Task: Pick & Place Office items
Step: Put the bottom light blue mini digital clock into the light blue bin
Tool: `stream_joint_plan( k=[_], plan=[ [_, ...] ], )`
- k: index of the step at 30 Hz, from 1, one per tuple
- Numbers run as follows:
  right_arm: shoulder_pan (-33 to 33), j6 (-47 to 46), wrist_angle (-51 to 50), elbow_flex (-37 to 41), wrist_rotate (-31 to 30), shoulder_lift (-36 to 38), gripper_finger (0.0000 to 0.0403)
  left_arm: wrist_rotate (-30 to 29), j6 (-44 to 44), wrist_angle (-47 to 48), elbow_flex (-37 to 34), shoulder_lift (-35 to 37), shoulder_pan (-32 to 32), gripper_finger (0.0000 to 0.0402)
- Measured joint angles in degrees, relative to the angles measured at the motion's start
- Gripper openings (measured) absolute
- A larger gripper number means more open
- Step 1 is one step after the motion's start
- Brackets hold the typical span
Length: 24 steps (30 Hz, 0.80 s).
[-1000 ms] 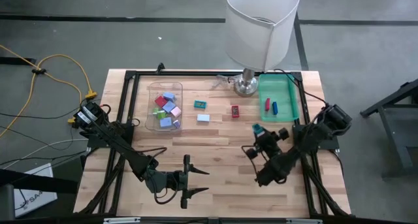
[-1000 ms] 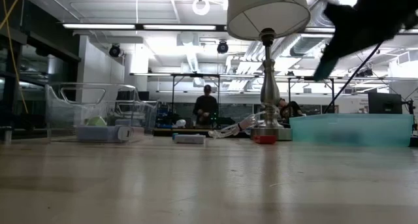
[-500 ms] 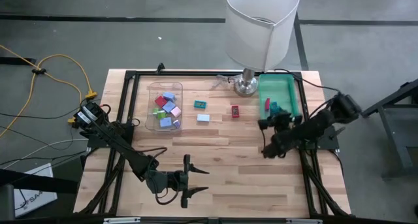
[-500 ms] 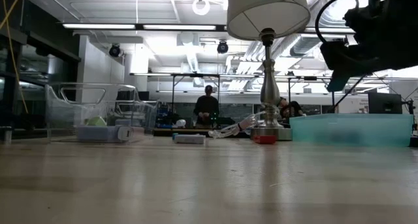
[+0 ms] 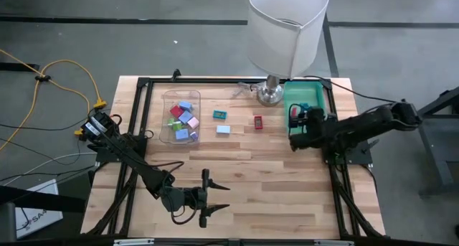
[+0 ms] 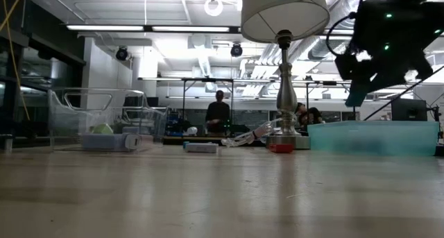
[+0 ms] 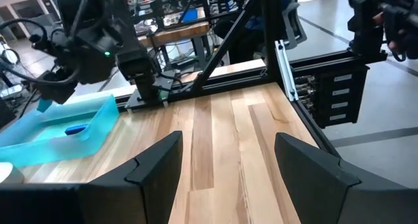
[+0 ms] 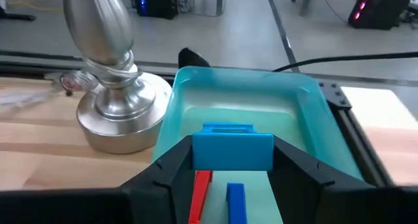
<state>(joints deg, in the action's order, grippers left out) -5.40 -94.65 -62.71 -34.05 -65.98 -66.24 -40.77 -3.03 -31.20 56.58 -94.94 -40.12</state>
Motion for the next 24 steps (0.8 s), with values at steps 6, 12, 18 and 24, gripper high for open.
stream_joint_plan(
  k=[6, 12, 18, 24],
  plan=[
    [8.52, 18.18, 18.64, 4.91, 3.69, 1.36, 0.0157, 0.00, 0.00, -0.07, 0.00, 0.00, 0.00, 0.0236],
    [16.95, 35.04, 37.64, 8.79, 9.18, 1.36, 0.0157, 0.00, 0.26, -0.07, 0.00, 0.00, 0.00, 0.0236],
    [26.17, 45.59, 47.20, 9.50, 13.82, 1.36, 0.0157, 0.00, 0.31, -0.09, 0.00, 0.00, -0.02, 0.0236],
    [34.67, 53.30, 54.32, 9.50, 22.04, 1.34, 0.0157, 0.00, 0.44, -0.09, 0.00, 0.00, -0.02, 0.0236]
  ],
)
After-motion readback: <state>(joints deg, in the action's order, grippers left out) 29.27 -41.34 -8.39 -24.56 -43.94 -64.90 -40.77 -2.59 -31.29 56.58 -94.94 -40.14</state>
